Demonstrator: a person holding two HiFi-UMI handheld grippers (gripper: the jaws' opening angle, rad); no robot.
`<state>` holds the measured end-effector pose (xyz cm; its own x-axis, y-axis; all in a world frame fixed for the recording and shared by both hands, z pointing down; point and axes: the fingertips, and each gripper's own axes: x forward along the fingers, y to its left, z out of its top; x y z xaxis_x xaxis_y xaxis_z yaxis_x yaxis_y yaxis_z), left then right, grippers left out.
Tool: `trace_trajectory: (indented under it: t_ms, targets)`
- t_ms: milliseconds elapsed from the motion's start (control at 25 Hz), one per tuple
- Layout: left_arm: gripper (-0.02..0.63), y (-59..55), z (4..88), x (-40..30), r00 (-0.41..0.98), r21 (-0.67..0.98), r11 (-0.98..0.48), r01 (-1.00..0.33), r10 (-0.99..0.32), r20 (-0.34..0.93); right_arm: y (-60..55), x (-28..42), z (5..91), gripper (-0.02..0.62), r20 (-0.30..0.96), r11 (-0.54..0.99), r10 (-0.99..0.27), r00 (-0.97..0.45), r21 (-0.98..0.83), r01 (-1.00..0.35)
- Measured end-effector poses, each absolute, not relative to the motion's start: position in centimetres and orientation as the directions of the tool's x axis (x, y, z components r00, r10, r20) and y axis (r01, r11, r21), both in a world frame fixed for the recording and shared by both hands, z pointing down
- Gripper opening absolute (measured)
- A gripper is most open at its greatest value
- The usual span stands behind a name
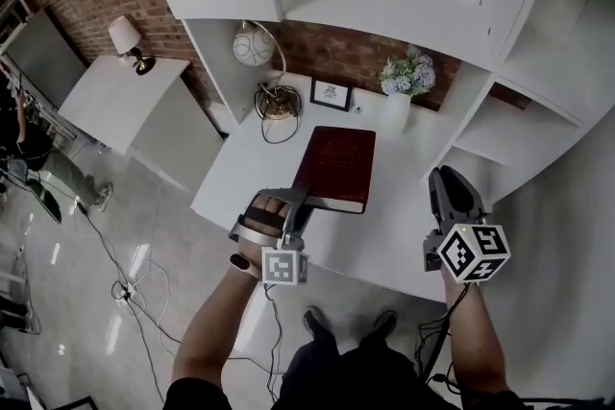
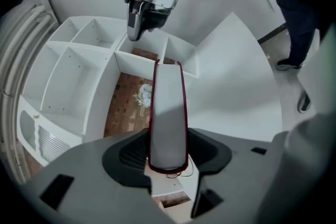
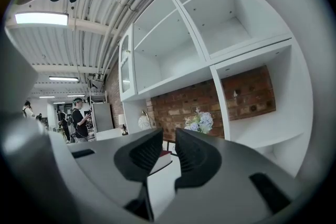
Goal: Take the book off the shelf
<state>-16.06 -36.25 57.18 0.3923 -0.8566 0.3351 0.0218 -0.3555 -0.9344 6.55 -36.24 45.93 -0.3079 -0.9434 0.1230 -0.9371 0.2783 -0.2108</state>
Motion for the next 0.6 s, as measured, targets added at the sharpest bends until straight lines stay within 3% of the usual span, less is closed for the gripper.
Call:
trace_trajectory:
  t_ms: [600]
  targets:
    - [0.219, -37.4, 68.2, -16.0, 0.302, -0.832, -0.553, 0.036, -0.788, 0.537, -35.7, 7.1, 50.3, 0.072, 0.215, 0.265, -0.924, -0.316, -0.234, -0.935]
